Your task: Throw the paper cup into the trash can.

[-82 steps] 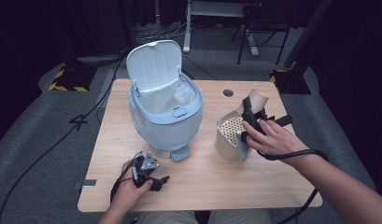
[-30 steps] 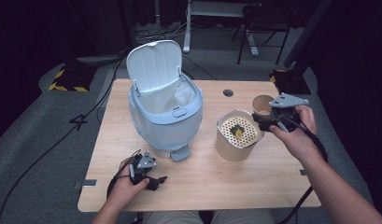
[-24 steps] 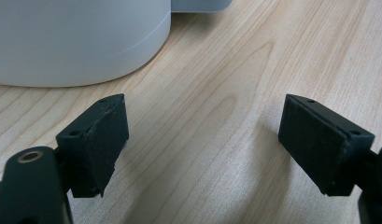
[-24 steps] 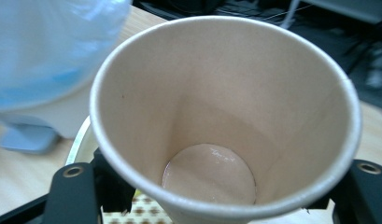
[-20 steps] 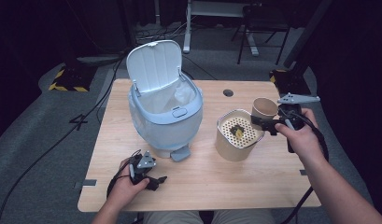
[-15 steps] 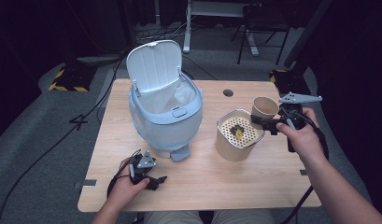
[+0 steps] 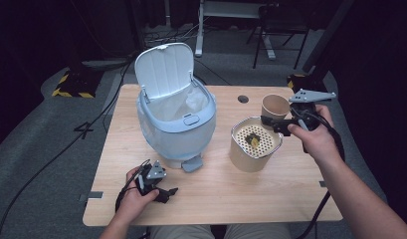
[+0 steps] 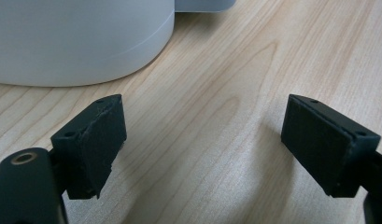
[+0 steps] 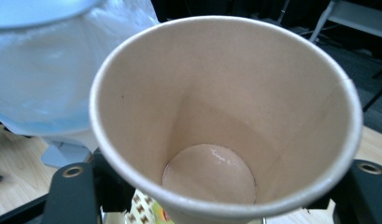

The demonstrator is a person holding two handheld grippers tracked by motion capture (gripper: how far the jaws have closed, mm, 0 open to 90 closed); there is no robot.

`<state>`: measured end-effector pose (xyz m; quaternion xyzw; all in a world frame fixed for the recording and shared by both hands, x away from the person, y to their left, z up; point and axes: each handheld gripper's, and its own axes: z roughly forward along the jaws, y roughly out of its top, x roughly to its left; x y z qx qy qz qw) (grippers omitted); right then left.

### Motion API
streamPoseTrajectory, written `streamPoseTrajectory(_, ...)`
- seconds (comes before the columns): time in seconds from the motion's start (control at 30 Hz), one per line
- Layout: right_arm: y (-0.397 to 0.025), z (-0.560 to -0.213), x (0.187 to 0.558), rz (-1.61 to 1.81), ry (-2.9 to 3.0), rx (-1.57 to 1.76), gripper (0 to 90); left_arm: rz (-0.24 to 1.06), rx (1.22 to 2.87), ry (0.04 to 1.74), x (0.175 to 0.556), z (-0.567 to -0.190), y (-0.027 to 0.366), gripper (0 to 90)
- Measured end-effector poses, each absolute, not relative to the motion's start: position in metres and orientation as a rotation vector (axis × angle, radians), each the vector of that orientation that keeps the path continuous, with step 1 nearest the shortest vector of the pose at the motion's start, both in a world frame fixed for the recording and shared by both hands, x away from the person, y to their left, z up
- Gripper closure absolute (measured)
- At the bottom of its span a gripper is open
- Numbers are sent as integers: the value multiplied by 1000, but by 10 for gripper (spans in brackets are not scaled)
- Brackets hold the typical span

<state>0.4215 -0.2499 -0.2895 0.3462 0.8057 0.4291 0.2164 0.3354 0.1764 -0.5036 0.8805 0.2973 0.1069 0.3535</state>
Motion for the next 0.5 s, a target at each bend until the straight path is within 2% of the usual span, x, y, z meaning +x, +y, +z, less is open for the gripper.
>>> streamPoseTrajectory(0.5, -183, -251, 428, 1182, 2256, 858, 300, 285, 2275, 779, 334, -504, 176, 146)
